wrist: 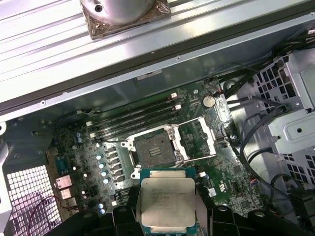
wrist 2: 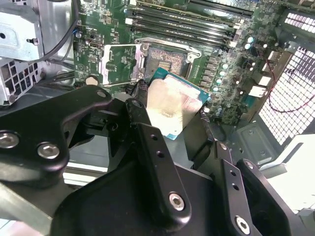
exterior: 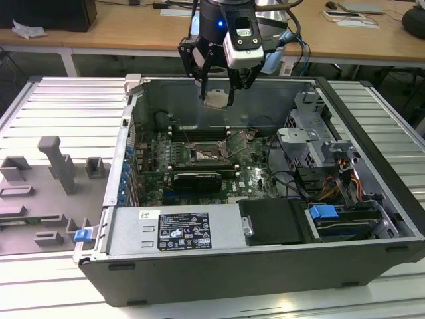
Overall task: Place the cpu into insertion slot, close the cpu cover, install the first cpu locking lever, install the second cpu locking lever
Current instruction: 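Place the cpu into insertion slot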
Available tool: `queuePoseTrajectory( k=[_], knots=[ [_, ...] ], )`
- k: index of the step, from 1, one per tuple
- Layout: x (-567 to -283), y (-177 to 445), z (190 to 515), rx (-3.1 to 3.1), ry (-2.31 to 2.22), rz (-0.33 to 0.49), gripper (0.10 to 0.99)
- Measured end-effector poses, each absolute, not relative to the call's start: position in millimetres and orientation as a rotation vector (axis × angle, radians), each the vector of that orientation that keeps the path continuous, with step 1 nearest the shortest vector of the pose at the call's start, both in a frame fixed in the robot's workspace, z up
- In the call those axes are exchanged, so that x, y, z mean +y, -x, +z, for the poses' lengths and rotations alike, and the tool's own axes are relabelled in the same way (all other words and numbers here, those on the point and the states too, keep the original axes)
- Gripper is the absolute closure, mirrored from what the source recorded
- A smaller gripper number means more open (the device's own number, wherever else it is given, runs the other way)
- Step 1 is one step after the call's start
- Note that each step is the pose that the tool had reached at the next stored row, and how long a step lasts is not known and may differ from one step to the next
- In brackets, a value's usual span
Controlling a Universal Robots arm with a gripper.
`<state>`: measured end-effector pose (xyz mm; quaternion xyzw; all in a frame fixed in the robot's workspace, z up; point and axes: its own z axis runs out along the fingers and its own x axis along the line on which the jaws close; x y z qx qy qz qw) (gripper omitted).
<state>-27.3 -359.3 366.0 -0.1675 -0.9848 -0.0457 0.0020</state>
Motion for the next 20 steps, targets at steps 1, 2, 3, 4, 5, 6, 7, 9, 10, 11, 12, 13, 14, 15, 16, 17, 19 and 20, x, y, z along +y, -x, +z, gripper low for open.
queuePoseTrajectory(
  k=[1, 2, 3, 4, 5, 6, 7, 9, 10, 11, 12, 13, 14, 15, 16, 17, 19, 20],
  knots=[
    [-359.2, 27.3, 366.0, -3.088, 0.536, -0.143, 0.553],
    [-359.3, 27.3, 366.0, -3.087, 0.543, -0.143, 0.553],
    [-359.3, 27.3, 365.9, -3.086, 0.552, -0.144, 0.553],
    [-359.2, 27.3, 365.9, -3.084, 0.564, -0.144, 0.553],
    [-359.2, 27.4, 365.9, -3.081, 0.585, -0.144, 0.553],
    [-359.3, 27.3, 365.9, -3.078, 0.602, -0.144, 0.553],
    [-359.2, 27.3, 365.9, -3.074, 0.625, -0.144, 0.553],
    [-359.3, 27.3, 365.8, -3.067, 0.666, -0.144, 0.553],
    [-359.3, 27.3, 365.7, -3.064, 0.681, -0.144, 0.553],
    [-359.2, 27.3, 365.6, -3.058, 0.714, -0.144, 0.553],
    [-359.2, 27.3, 365.5, -3.051, 0.743, -0.144, 0.553],
    [-359.2, 27.3, 365.4, -3.048, 0.761, -0.144, 0.553],
    [-359.2, 27.3, 365.4, -3.044, 0.777, -0.144, 0.553],
    [-359.2, 27.3, 365.3, -3.039, 0.800, -0.144, 0.553],
    [-359.2, 27.3, 365.2, -3.035, 0.816, -0.144, 0.553],
    [-359.2, 27.3, 365.1, -3.030, 0.836, -0.144, 0.553],
    [-359.2, 27.3, 365.0, -3.022, 0.868, -0.144, 0.553],
    [-359.2, 27.3, 364.9, -3.019, 0.881, -0.144, 0.553]
  ],
)
